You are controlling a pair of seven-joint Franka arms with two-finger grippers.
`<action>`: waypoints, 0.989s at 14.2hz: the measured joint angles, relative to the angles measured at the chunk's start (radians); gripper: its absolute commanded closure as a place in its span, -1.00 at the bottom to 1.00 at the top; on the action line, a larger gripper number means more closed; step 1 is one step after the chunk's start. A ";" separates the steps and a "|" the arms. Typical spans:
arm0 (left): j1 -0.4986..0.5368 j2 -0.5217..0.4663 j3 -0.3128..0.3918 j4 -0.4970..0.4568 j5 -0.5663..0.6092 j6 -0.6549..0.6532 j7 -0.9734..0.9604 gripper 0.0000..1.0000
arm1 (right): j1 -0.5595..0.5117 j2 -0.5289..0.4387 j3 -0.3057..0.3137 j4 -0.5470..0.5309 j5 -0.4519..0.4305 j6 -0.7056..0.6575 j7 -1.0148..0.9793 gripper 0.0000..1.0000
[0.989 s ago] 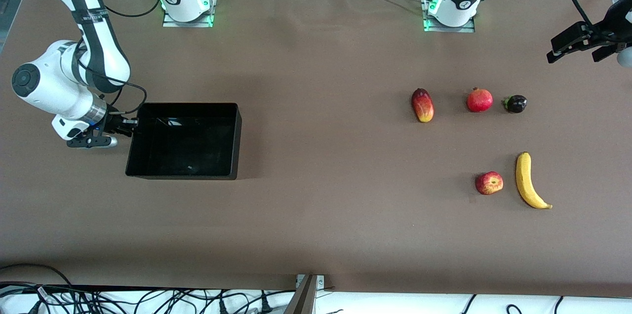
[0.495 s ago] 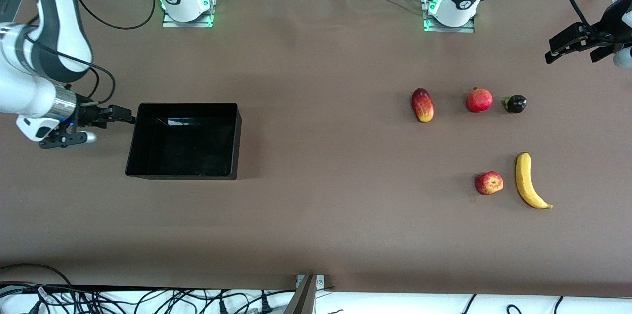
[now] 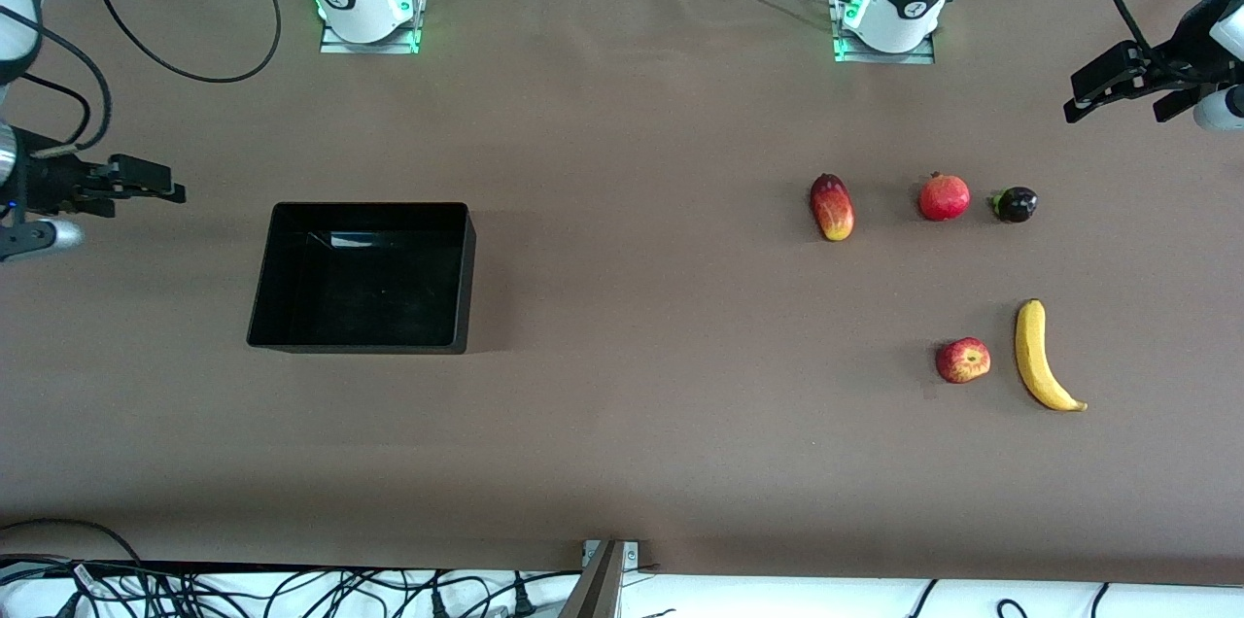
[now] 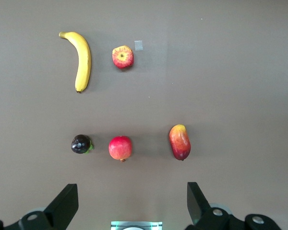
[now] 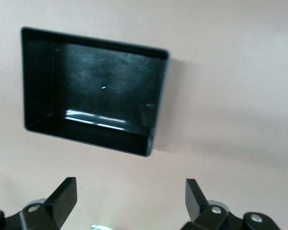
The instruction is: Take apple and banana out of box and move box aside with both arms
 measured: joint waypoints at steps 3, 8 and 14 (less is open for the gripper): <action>0.000 0.000 -0.001 0.000 0.000 0.000 0.045 -1.00 | 0.006 0.001 0.005 0.060 -0.088 -0.057 0.000 -1.00; 0.000 0.000 -0.001 0.000 0.000 0.000 0.048 -1.00 | 0.010 -0.001 0.014 0.070 -0.090 -0.085 0.026 -1.00; 0.001 0.000 -0.004 -0.001 0.000 0.000 0.037 -1.00 | -0.196 -0.102 0.246 -0.064 -0.138 0.025 0.088 -1.00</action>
